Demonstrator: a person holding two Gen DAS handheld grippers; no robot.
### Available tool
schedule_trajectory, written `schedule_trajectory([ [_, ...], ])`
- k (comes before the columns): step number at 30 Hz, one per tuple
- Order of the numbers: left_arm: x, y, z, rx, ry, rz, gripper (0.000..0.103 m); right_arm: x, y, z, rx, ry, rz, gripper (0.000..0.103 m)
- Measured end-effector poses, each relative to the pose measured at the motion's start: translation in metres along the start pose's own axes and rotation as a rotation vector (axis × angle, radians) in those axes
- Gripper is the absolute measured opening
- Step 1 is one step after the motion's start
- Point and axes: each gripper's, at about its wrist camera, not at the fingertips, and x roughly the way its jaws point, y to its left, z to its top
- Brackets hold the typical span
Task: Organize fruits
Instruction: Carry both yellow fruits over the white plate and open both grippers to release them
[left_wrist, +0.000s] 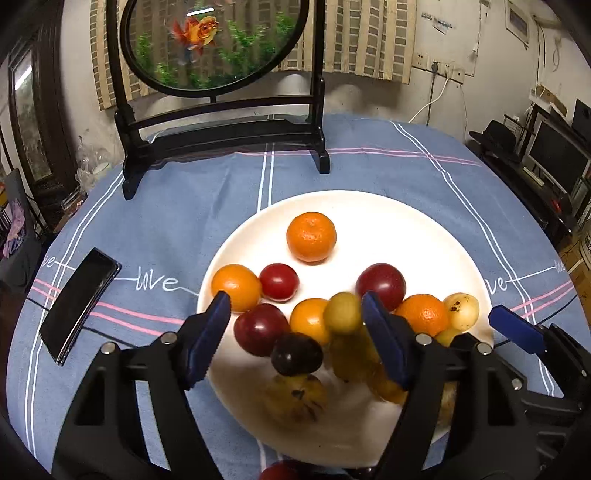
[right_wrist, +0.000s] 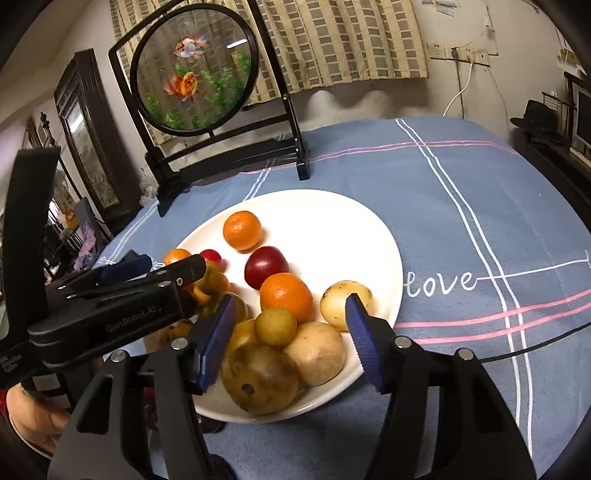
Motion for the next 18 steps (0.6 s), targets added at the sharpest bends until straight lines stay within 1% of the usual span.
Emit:
schedule_trajectory([
  [3, -0.007, 0.006, -0.004, -0.027, -0.008, 0.000, 0.075, -0.006, 0.001, -0.001, -0.003, -0.019, 0.000, 0.062],
  [5, -0.011, 0.008, -0.009, -0.025, -0.008, 0.006, 0.083, -0.008, -0.002, -0.002, 0.005, -0.020, -0.005, 0.062],
  [11, -0.025, 0.022, -0.028, -0.018, -0.033, 0.061, 0.085, -0.009, -0.004, -0.009, 0.016, -0.002, -0.007, 0.063],
  [13, -0.029, 0.031, -0.032, -0.034, -0.037, 0.059, 0.086, -0.012, -0.002, -0.011, 0.012, -0.005, -0.005, 0.063],
  [14, -0.031, 0.034, -0.034, -0.044, -0.036, 0.055, 0.088, -0.013, -0.002, -0.012, 0.009, -0.006, -0.005, 0.063],
  [18, -0.028, 0.043, -0.046, -0.067, 0.007, 0.040, 0.089, -0.015, -0.002, -0.015, 0.008, 0.001, -0.011, 0.063],
])
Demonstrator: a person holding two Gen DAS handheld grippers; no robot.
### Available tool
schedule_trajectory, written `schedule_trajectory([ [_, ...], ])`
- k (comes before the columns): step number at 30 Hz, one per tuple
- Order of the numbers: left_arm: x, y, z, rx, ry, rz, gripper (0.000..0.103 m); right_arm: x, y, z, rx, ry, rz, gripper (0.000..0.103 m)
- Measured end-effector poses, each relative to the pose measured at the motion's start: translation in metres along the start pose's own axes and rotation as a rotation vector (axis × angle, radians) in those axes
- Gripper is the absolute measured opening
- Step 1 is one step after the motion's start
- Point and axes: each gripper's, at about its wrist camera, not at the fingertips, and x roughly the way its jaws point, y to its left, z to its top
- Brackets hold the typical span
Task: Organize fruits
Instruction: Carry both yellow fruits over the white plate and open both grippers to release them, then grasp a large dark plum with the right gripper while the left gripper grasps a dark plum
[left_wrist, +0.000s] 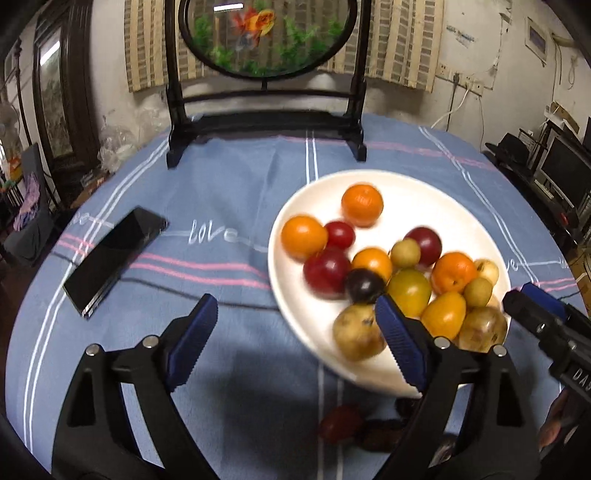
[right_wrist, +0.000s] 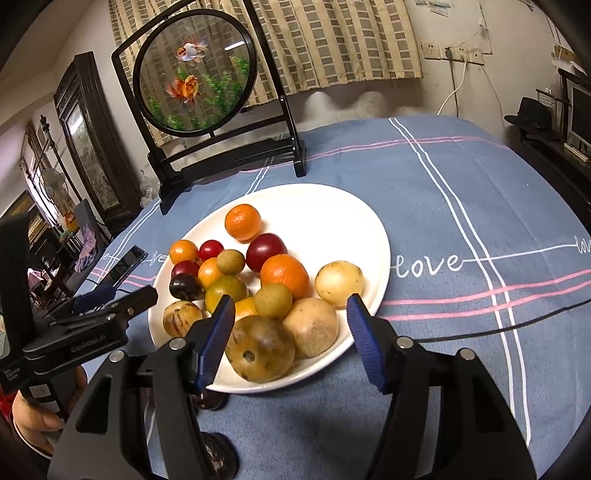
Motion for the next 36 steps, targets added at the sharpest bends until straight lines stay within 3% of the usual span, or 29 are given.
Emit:
schedule_trajectory([
  [11, 0.002, 0.009, -0.020, -0.009, 0.071, -0.038, 0.089, -0.013, -0.003, -0.015, -0.020, 0.008, -0.036, 0.063],
  [23, -0.001, 0.010, -0.034, 0.003, 0.099, -0.066, 0.091, -0.033, 0.006, -0.038, -0.048, 0.017, 0.037, 0.063],
  [32, -0.011, 0.013, -0.039, 0.005, 0.082, -0.090, 0.091, -0.033, 0.052, -0.072, -0.244, 0.128, 0.058, 0.063],
  [36, -0.013, 0.012, -0.041, 0.012, 0.080, -0.091, 0.091, -0.030, 0.061, -0.081, -0.275, 0.152, 0.053, 0.063],
])
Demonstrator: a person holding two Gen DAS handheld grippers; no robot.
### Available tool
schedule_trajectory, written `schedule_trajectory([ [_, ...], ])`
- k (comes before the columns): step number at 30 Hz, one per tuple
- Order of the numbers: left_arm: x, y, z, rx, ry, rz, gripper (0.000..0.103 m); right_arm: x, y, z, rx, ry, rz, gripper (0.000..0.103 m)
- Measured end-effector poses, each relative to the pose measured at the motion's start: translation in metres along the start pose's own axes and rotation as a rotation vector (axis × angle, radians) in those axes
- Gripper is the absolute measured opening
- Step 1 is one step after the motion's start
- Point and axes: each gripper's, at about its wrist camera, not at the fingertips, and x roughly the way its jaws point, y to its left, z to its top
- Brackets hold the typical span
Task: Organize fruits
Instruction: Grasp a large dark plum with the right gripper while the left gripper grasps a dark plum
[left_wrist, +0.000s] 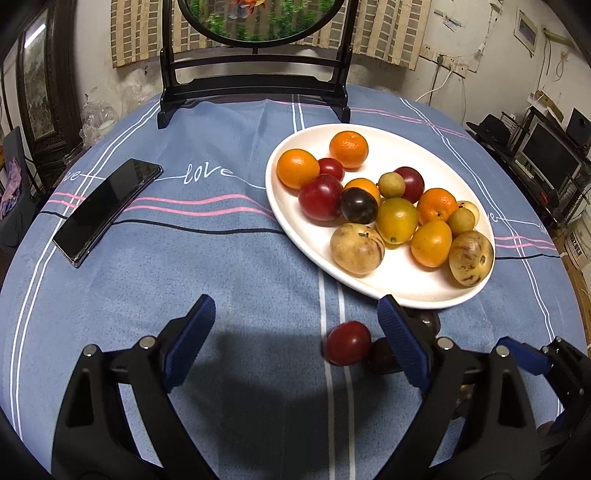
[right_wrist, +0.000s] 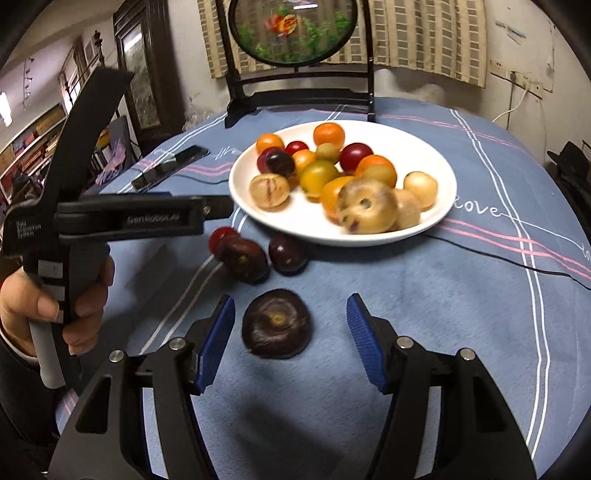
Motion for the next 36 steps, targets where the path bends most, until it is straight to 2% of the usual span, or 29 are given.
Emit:
schedule_trajectory([
  [5, 0.000, -0.002, -0.002, 0.012, 0.001, 0.002, 0.091, 0.006, 0.007, -0.004, -0.010, 0.035, -0.010, 0.063],
  [11, 0.000, -0.005, -0.002, 0.027, 0.001, 0.006, 0.091, 0.020, 0.017, -0.006, -0.039, 0.094, -0.062, 0.063],
  [13, 0.000, -0.005, -0.002, 0.028, 0.003, 0.006, 0.091, 0.027, 0.023, -0.006, -0.059, 0.120, -0.102, 0.048],
  [14, 0.000, -0.005, -0.002, 0.029, 0.003, 0.006, 0.091, 0.029, 0.025, -0.006, -0.065, 0.130, -0.107, 0.045],
  [18, 0.000, -0.007, -0.003, 0.036, 0.003, 0.000, 0.091, 0.027, 0.021, -0.006, -0.045, 0.111, -0.111, 0.044],
  [24, -0.002, -0.017, -0.008, 0.077, 0.003, -0.013, 0.091, 0.011, -0.015, -0.003, 0.074, 0.038, -0.121, 0.044],
  [28, -0.004, -0.030, -0.014, 0.135, -0.001, -0.017, 0.091, 0.010, -0.037, -0.003, 0.170, 0.028, -0.079, 0.044],
  [36, -0.010, -0.047, -0.030, 0.231, -0.002, -0.013, 0.091, 0.009, -0.048, -0.005, 0.245, 0.023, 0.014, 0.045],
])
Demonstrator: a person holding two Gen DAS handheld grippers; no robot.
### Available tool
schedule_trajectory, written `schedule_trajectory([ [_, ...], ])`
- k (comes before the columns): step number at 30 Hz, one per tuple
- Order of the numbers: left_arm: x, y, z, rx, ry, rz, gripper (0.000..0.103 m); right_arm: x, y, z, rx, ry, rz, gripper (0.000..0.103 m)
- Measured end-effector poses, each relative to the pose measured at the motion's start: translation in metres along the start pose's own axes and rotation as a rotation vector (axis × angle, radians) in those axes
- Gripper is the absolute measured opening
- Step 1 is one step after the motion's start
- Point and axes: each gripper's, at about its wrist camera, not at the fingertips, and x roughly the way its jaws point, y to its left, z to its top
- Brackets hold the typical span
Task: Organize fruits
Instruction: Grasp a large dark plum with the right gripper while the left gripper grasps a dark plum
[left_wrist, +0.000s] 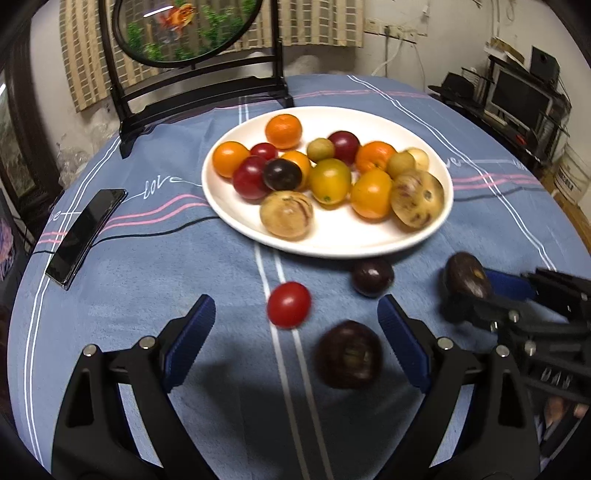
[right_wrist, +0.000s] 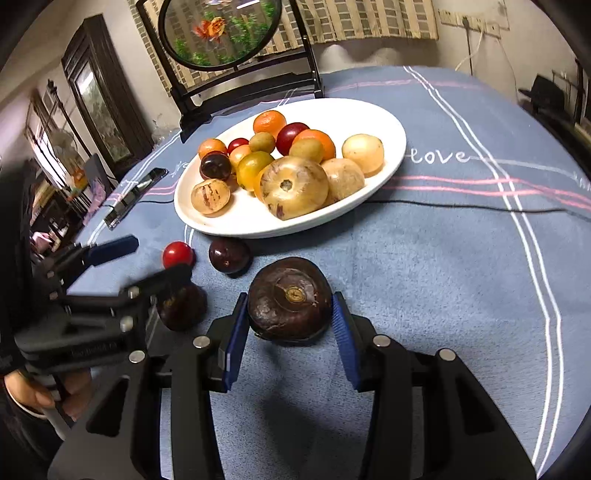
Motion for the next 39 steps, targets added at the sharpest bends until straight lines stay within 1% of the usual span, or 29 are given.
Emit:
schedule_trajectory([
  [3, -0.005, -0.004, -0.007, 0.023, -0.010, 0.008, 0.091, -0.002, -0.001, 0.000, 0.008, -0.006, 0.022, 0.045],
  [5, -0.009, -0.003, -0.013, 0.018, -0.018, -0.005, 0.091, -0.005, 0.000, -0.001, -0.005, -0.015, 0.031, 0.045],
  [9, -0.008, -0.005, -0.025, 0.015, 0.008, -0.040, 0.091, -0.009, 0.003, -0.002, -0.021, -0.033, 0.032, 0.045],
  [12, -0.003, -0.012, -0.029, 0.046, 0.033, -0.032, 0.092, -0.008, 0.005, -0.001, -0.030, -0.032, 0.033, 0.045],
  [14, 0.000, -0.011, -0.029, 0.035, 0.042, -0.039, 0.092, -0.007, 0.005, -0.001, -0.030, -0.032, 0.033, 0.045],
  [18, 0.012, -0.004, -0.029, -0.005, 0.103, -0.050, 0.091, -0.007, 0.004, -0.001, -0.023, -0.029, 0.030, 0.045],
  [21, 0.014, -0.002, -0.029, -0.023, 0.105, -0.059, 0.091, -0.008, 0.004, -0.002, -0.022, -0.031, 0.030, 0.045],
  [22, 0.014, -0.002, -0.028, -0.022, 0.103, -0.057, 0.089, -0.008, 0.004, -0.002, -0.021, -0.030, 0.030, 0.045],
  [24, 0.012, -0.003, -0.027, -0.023, 0.089, -0.059, 0.076, -0.008, 0.004, -0.002, -0.021, -0.029, 0.031, 0.045],
  [26, 0.009, -0.006, -0.026, -0.016, 0.068, -0.053, 0.042, -0.008, 0.004, -0.002, -0.024, -0.030, 0.033, 0.045],
  [28, 0.008, -0.010, -0.025, -0.003, 0.064, -0.038, 0.043, -0.009, 0.005, -0.002, -0.025, -0.032, 0.036, 0.045],
  [33, 0.008, -0.001, -0.025, -0.042, 0.061, -0.073, 0.043, -0.010, 0.003, -0.002, -0.021, -0.041, 0.039, 0.045],
  [39, 0.002, -0.002, -0.026, -0.042, 0.047, -0.061, 0.043, -0.011, 0.003, -0.003, -0.021, -0.051, 0.046, 0.045],
])
